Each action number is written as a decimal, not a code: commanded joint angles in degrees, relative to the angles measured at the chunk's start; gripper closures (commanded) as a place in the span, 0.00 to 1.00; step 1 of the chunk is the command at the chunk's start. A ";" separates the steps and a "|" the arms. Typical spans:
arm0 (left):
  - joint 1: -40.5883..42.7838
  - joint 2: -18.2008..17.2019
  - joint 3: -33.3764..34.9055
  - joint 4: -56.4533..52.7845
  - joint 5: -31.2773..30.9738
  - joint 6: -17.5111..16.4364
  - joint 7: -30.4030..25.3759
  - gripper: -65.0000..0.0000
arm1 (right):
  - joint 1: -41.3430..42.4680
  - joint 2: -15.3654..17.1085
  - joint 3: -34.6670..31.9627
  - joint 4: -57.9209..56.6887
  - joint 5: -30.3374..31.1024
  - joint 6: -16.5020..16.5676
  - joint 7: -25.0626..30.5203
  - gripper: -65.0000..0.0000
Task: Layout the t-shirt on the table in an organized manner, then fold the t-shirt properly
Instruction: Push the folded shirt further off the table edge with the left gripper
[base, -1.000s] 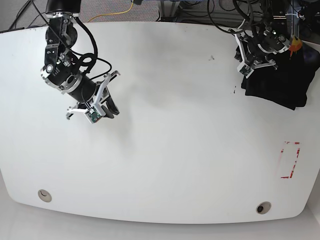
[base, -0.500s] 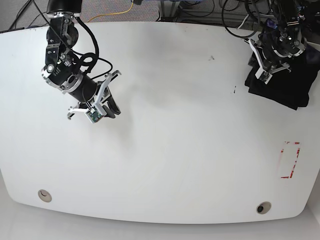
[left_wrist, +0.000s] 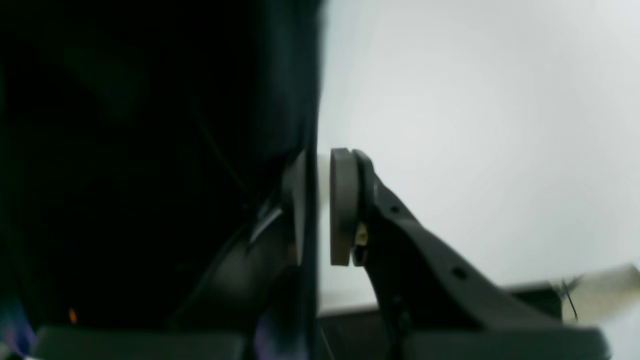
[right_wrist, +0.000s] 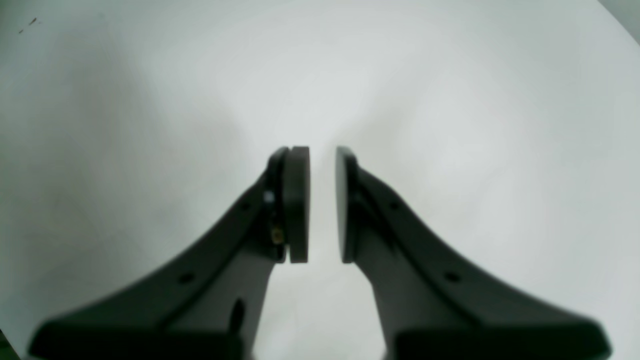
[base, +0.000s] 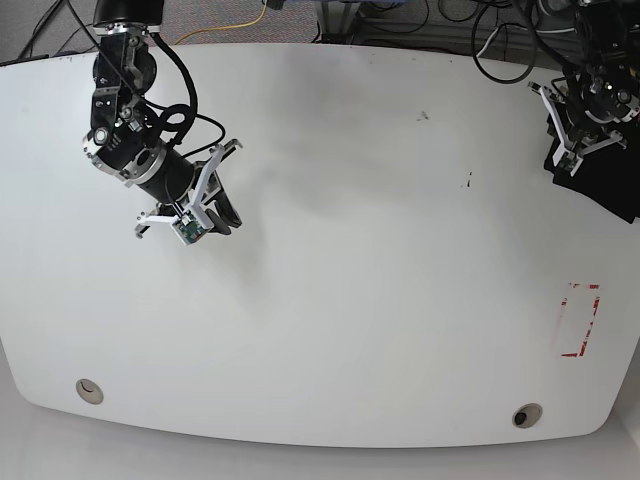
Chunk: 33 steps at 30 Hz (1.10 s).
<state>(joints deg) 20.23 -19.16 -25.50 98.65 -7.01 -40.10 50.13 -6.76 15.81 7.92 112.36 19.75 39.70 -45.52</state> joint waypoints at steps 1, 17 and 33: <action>-1.99 -0.84 -1.36 0.65 -0.42 0.10 -0.85 0.89 | 0.65 0.41 0.30 1.09 1.04 0.30 1.34 0.86; -4.98 -0.75 -2.86 1.00 -0.34 0.10 0.90 0.89 | 0.57 0.76 0.38 1.18 1.04 0.30 1.34 0.86; -2.07 -0.84 -9.36 7.85 -0.42 0.10 2.40 0.89 | 0.57 0.76 0.38 1.18 1.04 0.30 1.34 0.86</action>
<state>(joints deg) 18.00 -19.29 -33.85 105.67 -7.38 -40.10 52.58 -6.79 15.99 7.92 112.40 19.84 40.10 -45.52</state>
